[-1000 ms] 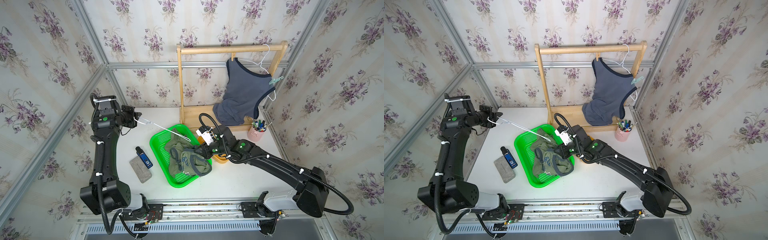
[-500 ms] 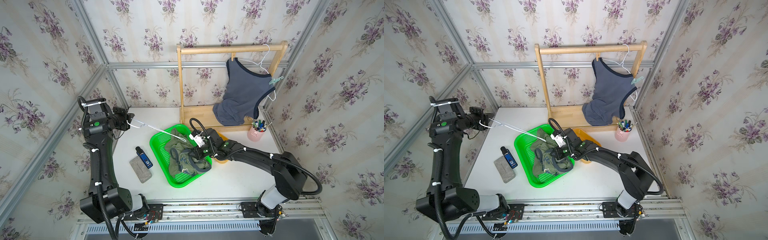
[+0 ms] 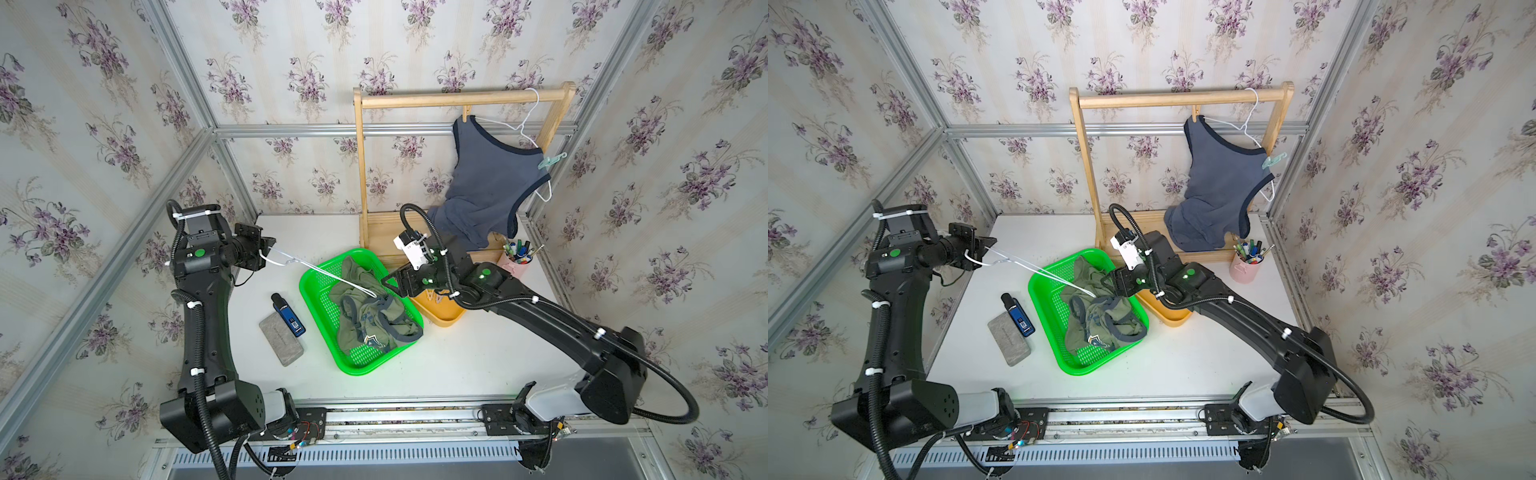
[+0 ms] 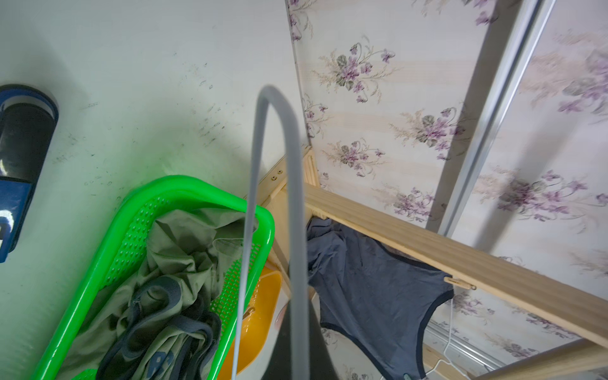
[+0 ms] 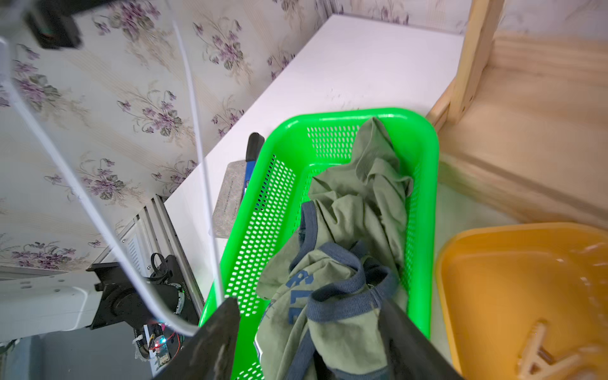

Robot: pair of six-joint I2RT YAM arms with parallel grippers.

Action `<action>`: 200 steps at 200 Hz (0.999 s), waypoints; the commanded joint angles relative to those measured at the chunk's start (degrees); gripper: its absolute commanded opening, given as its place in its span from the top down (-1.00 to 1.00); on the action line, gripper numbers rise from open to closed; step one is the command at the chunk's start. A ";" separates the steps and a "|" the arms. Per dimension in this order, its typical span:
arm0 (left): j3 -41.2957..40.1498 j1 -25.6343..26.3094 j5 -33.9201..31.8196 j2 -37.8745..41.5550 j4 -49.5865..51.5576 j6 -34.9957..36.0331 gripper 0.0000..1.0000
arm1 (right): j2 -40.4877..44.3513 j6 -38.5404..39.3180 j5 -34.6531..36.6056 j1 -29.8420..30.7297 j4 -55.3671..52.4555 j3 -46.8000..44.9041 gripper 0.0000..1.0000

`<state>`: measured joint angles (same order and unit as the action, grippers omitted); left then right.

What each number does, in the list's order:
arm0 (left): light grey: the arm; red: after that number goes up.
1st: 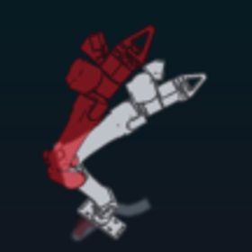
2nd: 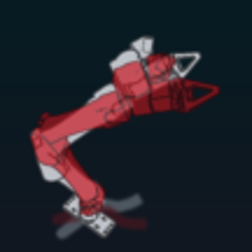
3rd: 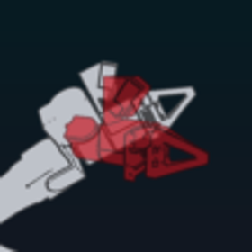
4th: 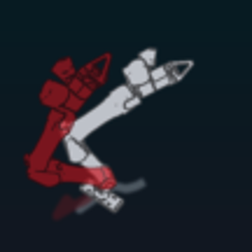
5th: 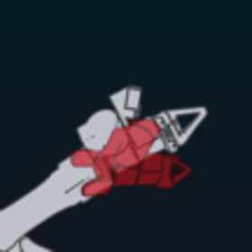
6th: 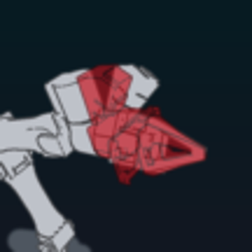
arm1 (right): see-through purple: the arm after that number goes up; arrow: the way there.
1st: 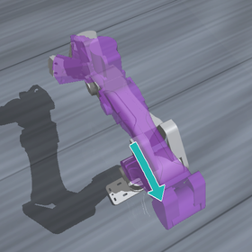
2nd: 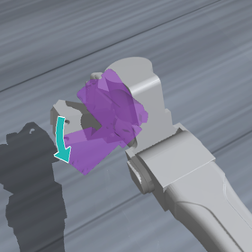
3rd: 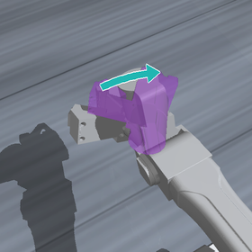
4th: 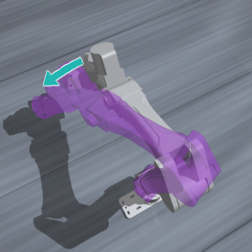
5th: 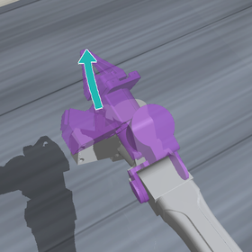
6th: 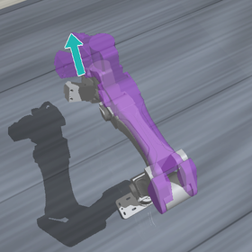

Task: Remove the clothespins securing tank tops to the hanger
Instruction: Remove the tank top from the hanger, then place the hanger on the clothesline.

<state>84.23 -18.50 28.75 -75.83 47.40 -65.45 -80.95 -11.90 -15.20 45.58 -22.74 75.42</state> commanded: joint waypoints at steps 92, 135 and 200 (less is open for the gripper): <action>-1.96 17.36 -6.41 -6.74 1.06 -2.74 1.00 | -6.15 5.99 -5.07 9.15 -8.51 11.52 -0.30; -1.29 18.89 -6.70 -8.23 0.42 -3.37 1.00 | -6.83 6.45 -6.15 10.14 -8.32 9.59 -0.29; 0.02 19.30 -6.76 -9.25 0.06 -4.22 1.00 | -5.87 6.45 -4.90 10.40 -8.34 4.08 0.53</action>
<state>83.90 0.78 22.15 -84.90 48.38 -68.47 -87.79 -5.96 -20.71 55.88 -31.57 81.14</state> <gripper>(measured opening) 0.049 0.312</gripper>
